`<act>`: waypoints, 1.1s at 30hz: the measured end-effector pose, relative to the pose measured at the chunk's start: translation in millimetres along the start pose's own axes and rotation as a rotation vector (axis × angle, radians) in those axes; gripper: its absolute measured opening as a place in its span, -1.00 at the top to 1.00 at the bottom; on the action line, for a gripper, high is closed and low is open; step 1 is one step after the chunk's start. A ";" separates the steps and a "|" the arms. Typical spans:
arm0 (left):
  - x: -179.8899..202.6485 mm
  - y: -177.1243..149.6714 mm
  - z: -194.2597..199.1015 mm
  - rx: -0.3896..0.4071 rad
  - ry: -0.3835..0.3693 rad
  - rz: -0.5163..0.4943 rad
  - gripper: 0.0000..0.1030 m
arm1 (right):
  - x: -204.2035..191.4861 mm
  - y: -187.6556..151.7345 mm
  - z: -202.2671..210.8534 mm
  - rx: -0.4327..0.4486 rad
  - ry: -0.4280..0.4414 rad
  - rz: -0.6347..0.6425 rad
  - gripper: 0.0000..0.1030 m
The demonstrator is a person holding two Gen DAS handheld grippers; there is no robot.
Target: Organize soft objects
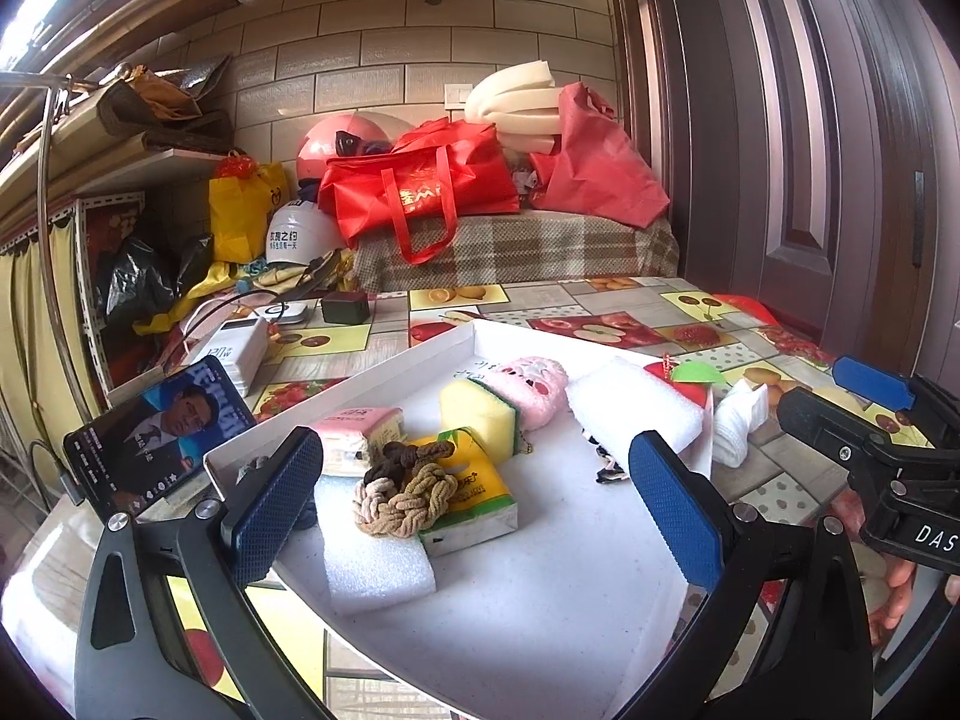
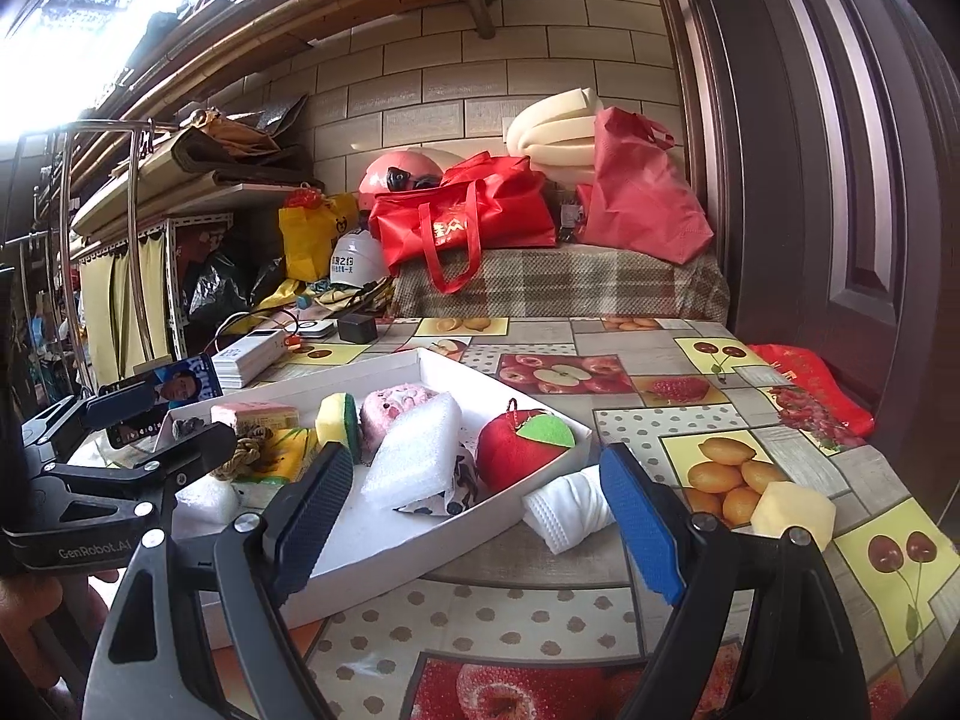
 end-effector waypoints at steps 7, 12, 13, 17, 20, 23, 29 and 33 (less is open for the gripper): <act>13.0 -4.8 9.1 -0.006 -0.030 -0.008 -1.00 | 16.1 -6.6 15.0 -0.015 -0.027 -0.041 -0.64; 26.3 -11.2 18.5 -0.031 -0.073 -0.013 -1.00 | 29.6 -9.0 26.4 -0.011 -0.068 -0.072 -0.64; 28.1 -12.4 21.2 -0.034 -0.070 -0.015 -1.00 | 32.3 -8.8 29.0 -0.007 -0.072 -0.081 -0.64; 29.3 -15.2 27.4 -0.041 -0.031 -0.009 -1.00 | 43.4 -5.4 41.1 0.031 -0.101 -0.120 -0.65; 26.1 -17.6 27.3 -0.055 -0.020 0.012 -1.00 | 50.5 -2.1 51.2 0.068 -0.119 -0.148 -0.65; 22.4 -20.2 29.2 -0.067 0.000 0.026 -1.00 | 57.9 0.2 60.4 0.097 -0.138 -0.170 -0.65; 7.4 -25.2 33.1 -0.087 0.064 0.070 -1.00 | 66.3 -1.0 70.1 0.078 -0.169 -0.174 -0.65; 1.3 -29.0 35.5 -0.103 0.066 0.107 -1.00 | 62.0 -10.6 76.8 0.035 -0.179 -0.138 -0.65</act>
Point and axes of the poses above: each gripper's, at about its wrist camera, not at the fingertips, and z roughly against the way its jaws point, x to its right, y to its top, the point moved 8 cm from there along -z, roughly the way its jaws point, and after that the axes turned 8 degrees about -y, right-handed, at the moved point
